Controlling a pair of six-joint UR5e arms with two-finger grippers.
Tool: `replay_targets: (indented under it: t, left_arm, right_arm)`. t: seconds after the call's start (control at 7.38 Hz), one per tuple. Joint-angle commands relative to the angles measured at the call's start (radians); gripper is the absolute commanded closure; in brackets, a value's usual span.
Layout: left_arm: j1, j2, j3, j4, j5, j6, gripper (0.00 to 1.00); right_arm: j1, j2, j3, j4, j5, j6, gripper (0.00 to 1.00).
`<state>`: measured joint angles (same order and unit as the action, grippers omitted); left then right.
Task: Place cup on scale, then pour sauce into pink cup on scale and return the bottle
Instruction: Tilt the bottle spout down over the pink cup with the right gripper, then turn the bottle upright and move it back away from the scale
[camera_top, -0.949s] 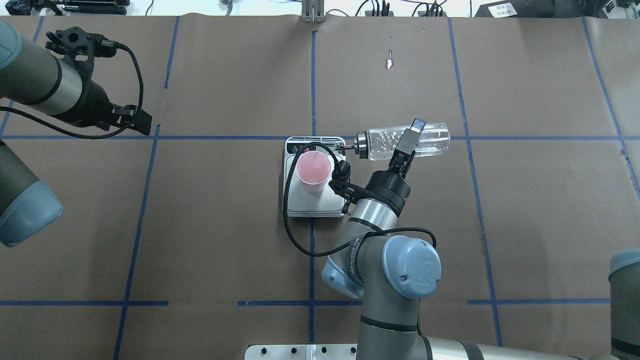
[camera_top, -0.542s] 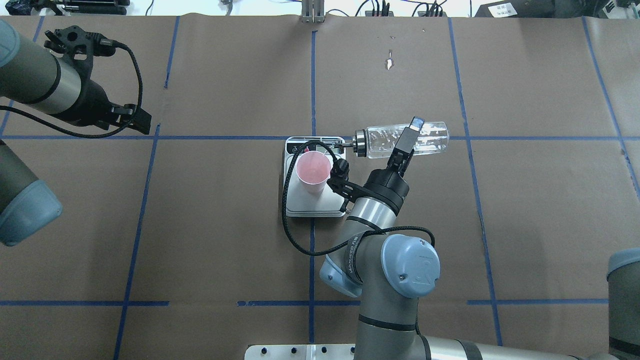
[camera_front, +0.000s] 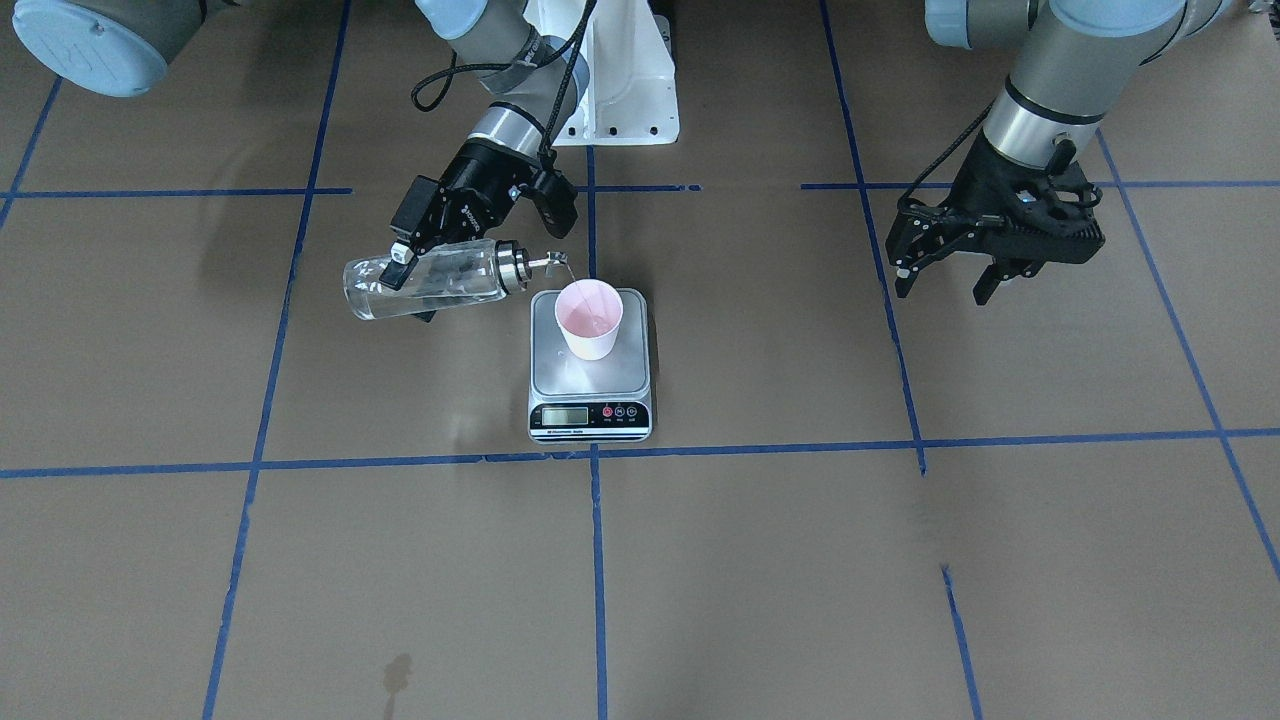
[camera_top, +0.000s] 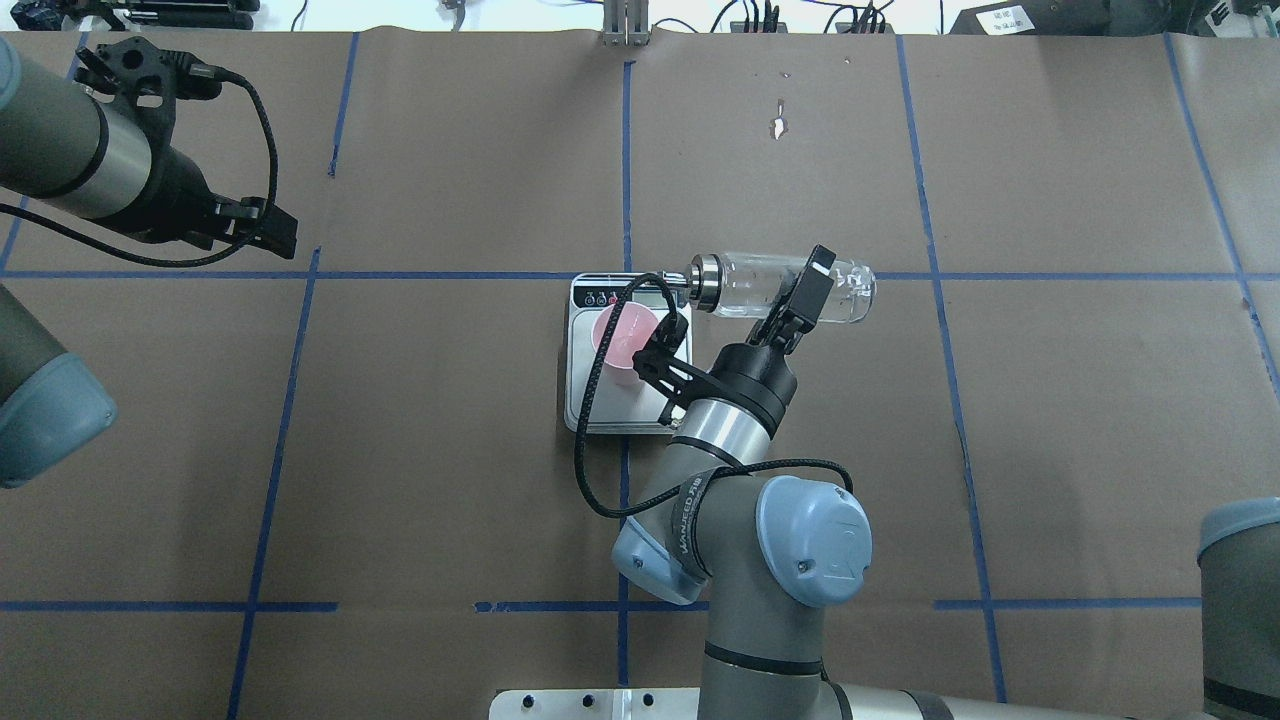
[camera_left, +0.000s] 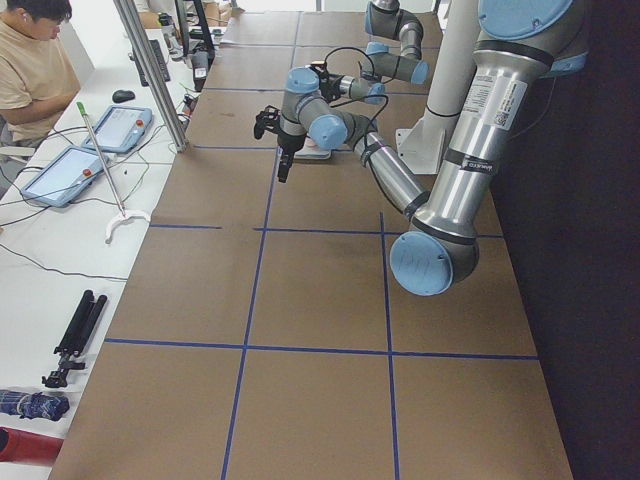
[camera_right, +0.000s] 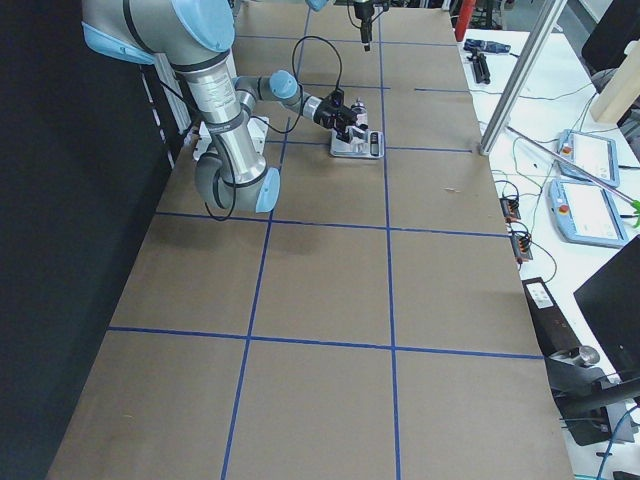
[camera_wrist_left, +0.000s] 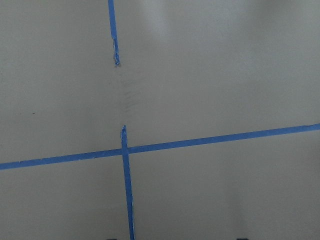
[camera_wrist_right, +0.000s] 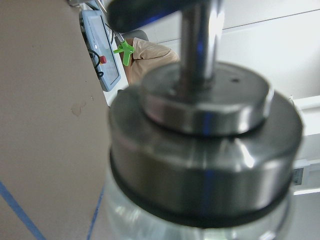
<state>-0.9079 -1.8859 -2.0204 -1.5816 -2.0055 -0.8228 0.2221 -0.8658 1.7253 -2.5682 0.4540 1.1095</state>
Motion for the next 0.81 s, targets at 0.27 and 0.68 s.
replay_targets:
  t: [0.27,0.68]
  left_arm:
    - [-0.009,-0.002,-0.014,0.0,0.002,0.001,0.16]
    - [-0.022,-0.009,-0.017,0.0,0.002,-0.002,0.16]
  right_arm:
    - [-0.01,-0.042,0.067,0.374,0.168,0.115,1.0]
    - [0.071,-0.091,0.233,0.541,0.392,0.122,1.0]
